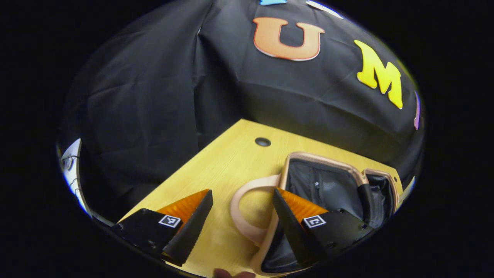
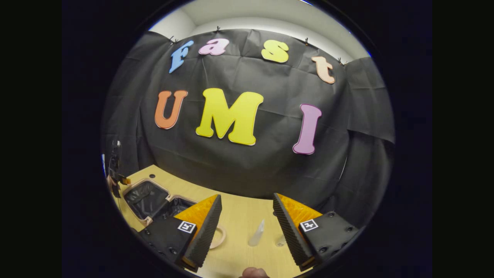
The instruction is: First open the suitcase, pack the skin care products into it, and then close the suitcase.
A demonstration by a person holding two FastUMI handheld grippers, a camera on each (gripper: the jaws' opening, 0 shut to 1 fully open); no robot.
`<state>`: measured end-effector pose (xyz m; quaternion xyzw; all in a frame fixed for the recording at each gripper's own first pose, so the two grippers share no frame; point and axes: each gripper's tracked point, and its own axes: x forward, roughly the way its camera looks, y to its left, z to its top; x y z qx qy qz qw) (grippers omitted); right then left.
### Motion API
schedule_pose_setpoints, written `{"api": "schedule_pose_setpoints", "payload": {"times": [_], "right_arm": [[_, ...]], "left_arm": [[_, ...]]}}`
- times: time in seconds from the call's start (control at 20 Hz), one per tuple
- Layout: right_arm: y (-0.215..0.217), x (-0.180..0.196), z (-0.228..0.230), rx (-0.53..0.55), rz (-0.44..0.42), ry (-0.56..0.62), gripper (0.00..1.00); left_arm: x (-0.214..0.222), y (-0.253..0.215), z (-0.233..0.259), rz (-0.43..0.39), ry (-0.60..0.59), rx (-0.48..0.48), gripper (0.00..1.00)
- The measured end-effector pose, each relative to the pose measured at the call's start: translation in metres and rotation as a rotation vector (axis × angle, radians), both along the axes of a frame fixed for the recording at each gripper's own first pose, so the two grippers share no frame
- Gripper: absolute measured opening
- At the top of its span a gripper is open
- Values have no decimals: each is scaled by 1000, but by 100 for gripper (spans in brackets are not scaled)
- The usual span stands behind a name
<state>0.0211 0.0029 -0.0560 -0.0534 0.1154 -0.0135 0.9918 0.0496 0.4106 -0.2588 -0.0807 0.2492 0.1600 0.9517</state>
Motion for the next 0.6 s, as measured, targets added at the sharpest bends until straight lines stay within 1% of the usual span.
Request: {"api": "schedule_pose_setpoints", "payload": {"times": [0.1, 0.2, 0.25, 0.35, 0.45, 0.6], "right_arm": [[-13, 3, -1, 26, -6, -10, 79], [-29, 4, -7, 51, -10, -11, 80], [-37, 3, -10, 62, -12, -11, 77], [-56, 0, -14, 71, -10, -17, 79], [-78, -4, -16, 66, -10, -32, 79], [-118, -9, -23, 54, -19, -41, 79]], "left_arm": [[-2, -37, 37, -17, -49, 51, 98], [-3, -84, 76, -56, -116, 118, 99], [-2, -112, 94, -71, -149, 139, 98], [2, -179, 121, -109, -197, 149, 98], [1, -254, 136, -159, -231, 138, 98], [-4, -341, 145, -222, -263, 149, 98]]}}
